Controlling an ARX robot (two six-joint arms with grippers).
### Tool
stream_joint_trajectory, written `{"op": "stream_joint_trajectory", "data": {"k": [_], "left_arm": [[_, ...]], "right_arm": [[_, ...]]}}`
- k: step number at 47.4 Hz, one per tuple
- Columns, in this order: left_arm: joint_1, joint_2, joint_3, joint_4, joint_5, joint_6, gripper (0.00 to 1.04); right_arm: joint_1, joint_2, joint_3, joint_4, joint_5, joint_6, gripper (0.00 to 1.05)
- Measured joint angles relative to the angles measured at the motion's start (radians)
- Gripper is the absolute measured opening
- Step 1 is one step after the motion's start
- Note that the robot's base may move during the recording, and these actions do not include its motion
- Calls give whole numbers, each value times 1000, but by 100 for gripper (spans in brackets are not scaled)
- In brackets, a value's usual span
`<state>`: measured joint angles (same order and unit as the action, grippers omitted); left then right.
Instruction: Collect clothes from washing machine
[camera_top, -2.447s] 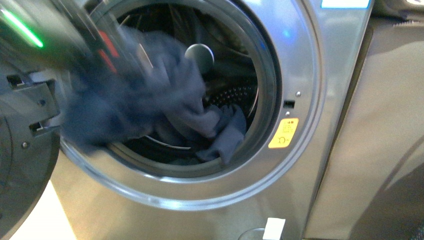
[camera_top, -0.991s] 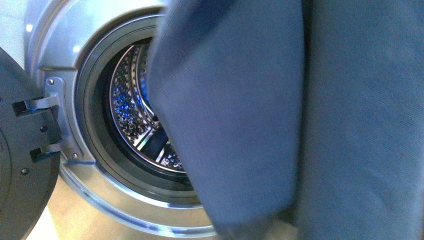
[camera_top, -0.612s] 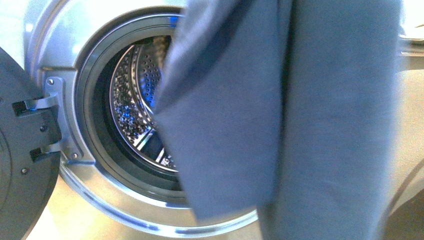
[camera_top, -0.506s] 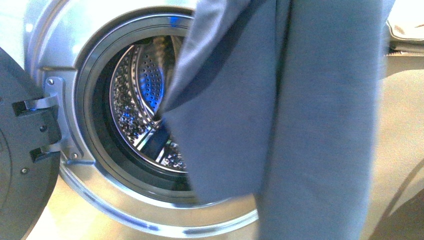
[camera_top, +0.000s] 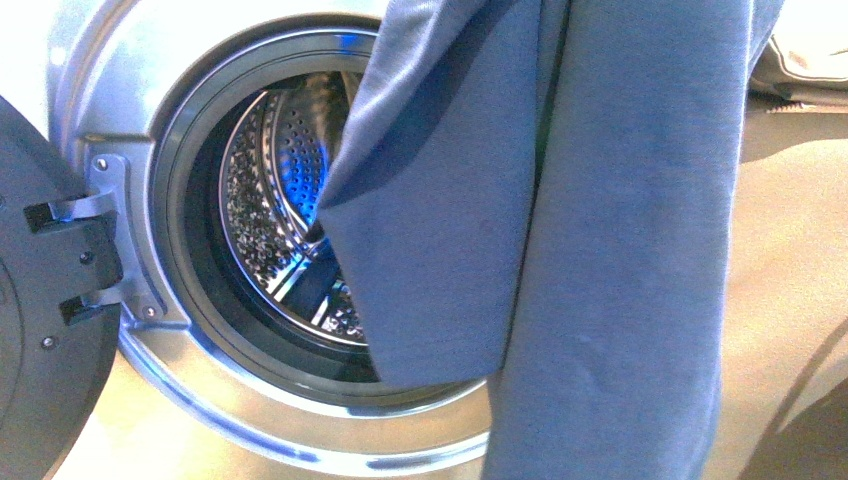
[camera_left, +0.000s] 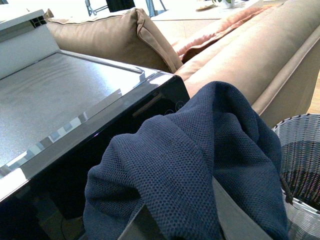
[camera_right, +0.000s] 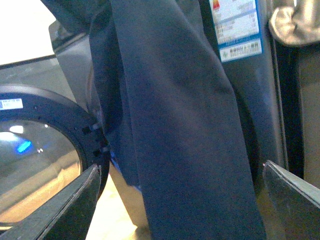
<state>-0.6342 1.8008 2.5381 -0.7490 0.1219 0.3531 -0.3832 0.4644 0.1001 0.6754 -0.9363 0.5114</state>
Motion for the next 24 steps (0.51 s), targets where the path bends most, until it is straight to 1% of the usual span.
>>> {"op": "stream_joint_trajectory", "data": {"k": [6, 11, 17, 24], "left_arm": [[0, 2, 0, 0, 0, 0, 7], [-1, 2, 1, 0, 0, 0, 7], [-1, 3, 2, 0, 0, -1, 7], [-1, 4, 3, 0, 0, -2, 7]], "right_arm": [[32, 132, 83, 80, 27, -15, 97], [109, 265, 177, 121, 40, -74, 97], [171, 428, 288, 249, 8, -108, 97], [198, 580, 387, 332, -47, -150, 97]]}}
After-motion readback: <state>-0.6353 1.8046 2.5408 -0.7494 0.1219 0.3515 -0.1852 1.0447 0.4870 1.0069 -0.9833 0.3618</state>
